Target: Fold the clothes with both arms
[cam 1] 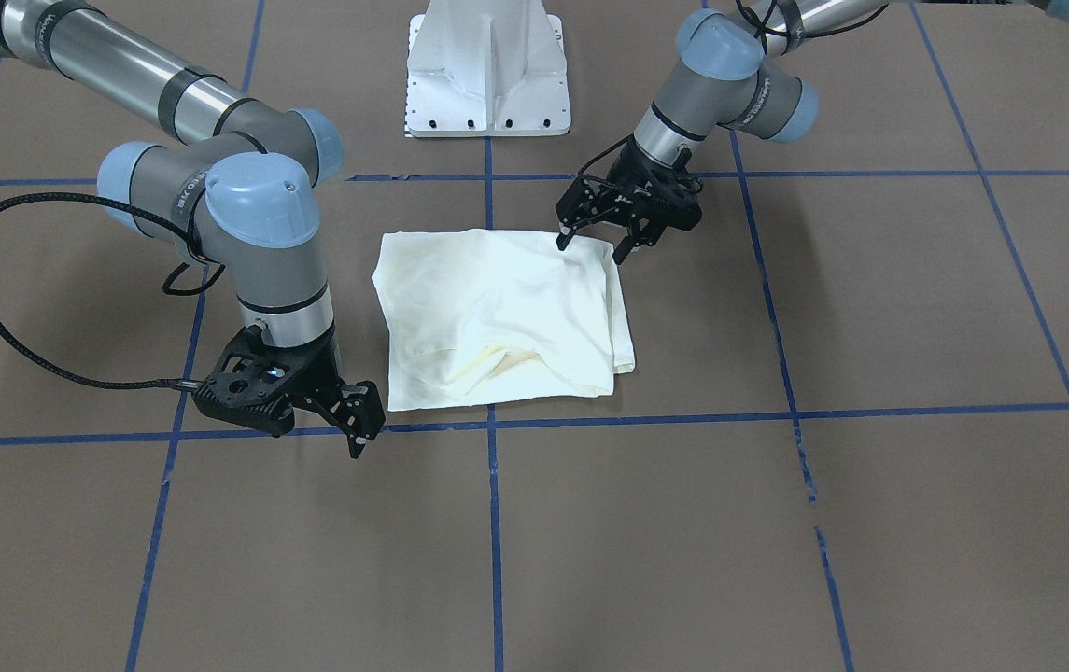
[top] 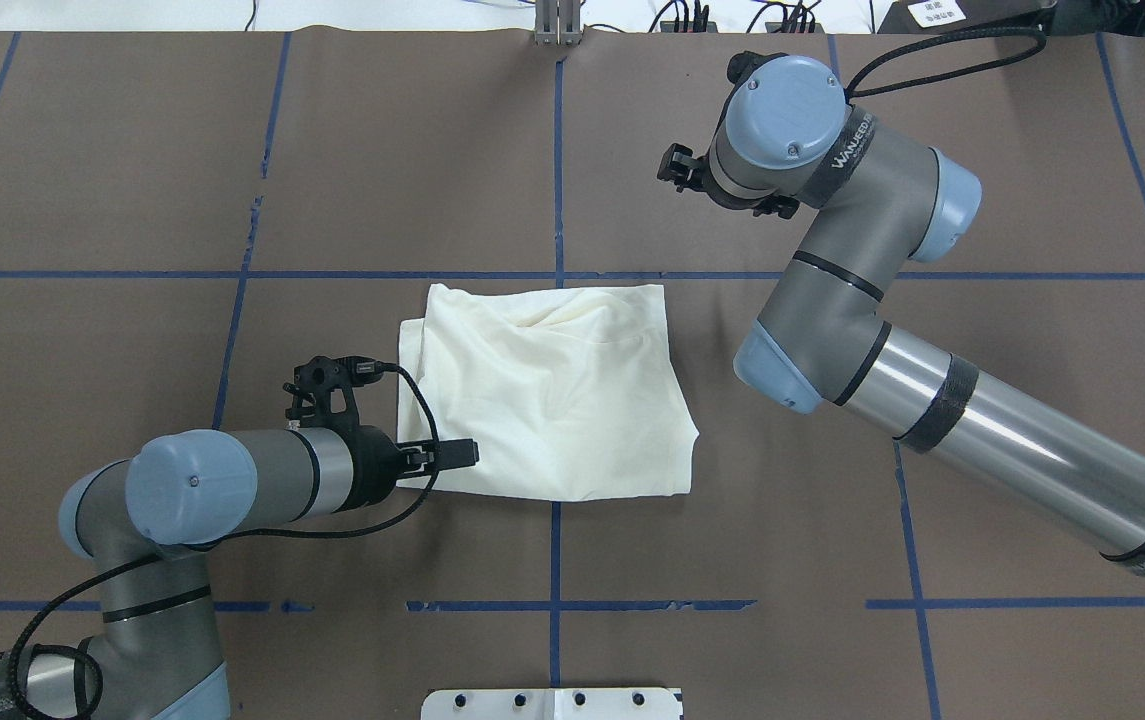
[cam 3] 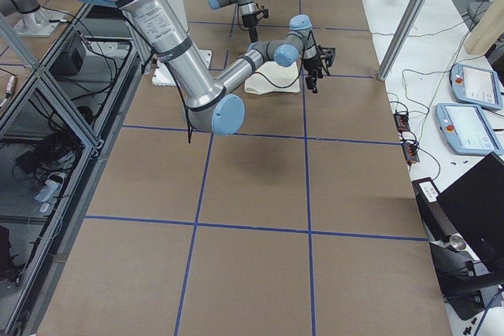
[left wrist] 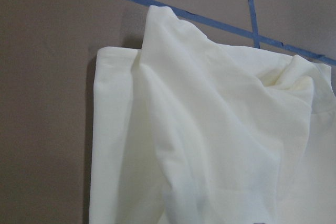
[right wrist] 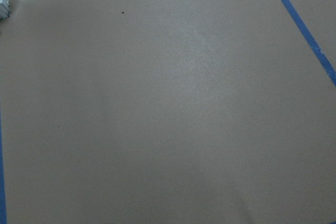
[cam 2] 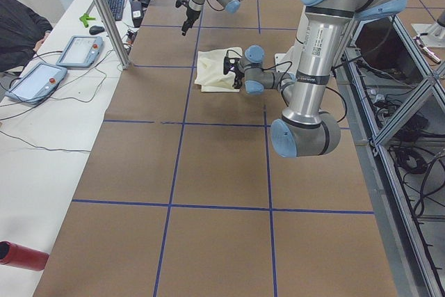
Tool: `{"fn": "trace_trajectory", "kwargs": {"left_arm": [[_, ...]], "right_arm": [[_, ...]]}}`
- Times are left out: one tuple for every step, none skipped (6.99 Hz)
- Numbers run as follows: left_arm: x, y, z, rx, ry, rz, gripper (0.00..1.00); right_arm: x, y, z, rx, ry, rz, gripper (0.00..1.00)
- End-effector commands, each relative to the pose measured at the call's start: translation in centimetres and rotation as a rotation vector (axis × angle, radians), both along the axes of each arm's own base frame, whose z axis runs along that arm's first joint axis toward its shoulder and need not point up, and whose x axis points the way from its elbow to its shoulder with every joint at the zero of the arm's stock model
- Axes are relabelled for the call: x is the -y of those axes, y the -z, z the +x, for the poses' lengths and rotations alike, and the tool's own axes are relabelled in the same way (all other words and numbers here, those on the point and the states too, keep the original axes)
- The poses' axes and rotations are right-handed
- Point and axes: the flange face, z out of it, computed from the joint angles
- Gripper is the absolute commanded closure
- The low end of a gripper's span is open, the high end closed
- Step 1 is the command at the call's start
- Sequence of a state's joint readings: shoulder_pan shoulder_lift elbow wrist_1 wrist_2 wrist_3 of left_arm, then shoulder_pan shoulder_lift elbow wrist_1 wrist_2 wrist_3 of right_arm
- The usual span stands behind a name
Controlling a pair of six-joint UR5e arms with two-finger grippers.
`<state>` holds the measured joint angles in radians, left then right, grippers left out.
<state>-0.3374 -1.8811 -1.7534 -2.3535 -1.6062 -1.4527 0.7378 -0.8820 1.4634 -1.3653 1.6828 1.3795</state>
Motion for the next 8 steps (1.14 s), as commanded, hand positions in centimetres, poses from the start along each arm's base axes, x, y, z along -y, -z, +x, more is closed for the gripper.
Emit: {"fn": "trace_trajectory", "kwargs": {"left_arm": [[-0.7,0.1,0.3,-0.004,-0.010,-0.001,0.65],[-0.6,0.0,0.2,-0.003,-0.008,-0.002,0.89],[-0.6,-0.1,0.2,-0.001,-0.008,-0.002,1.00],[-0.5,0.2,-0.2,-0.009,-0.005,0.000,1.00],[-0.6,0.8,-1.0,-0.021,-0.001,0.007,1.00],[-1.0,-1.1,-1.7,0.006,-0.005,-0.005,1.00],[-1.2,-2.6,-2.0,0.030,-0.006,-0.015,1.00],[-1.2,-2.3,-2.1,0.024,-0.006,-0.014,0.84]], "right_arm": [[0.0,0.0,0.0,0.000,0.000,0.000,0.00],[0.0,0.0,0.0,0.000,-0.001,-0.001,0.00],[0.0,0.0,0.0,0.001,-0.002,-0.001,0.00],[-0.1,0.1,-0.1,0.003,-0.001,-0.001,0.00],[-0.1,0.1,-0.1,0.003,-0.002,-0.002,0.00],[-0.1,0.1,-0.1,0.003,-0.002,-0.002,0.00],[-0.1,0.1,-0.1,0.003,-0.002,-0.002,0.00],[-0.1,0.1,-0.1,0.003,-0.001,-0.001,0.00]]}}
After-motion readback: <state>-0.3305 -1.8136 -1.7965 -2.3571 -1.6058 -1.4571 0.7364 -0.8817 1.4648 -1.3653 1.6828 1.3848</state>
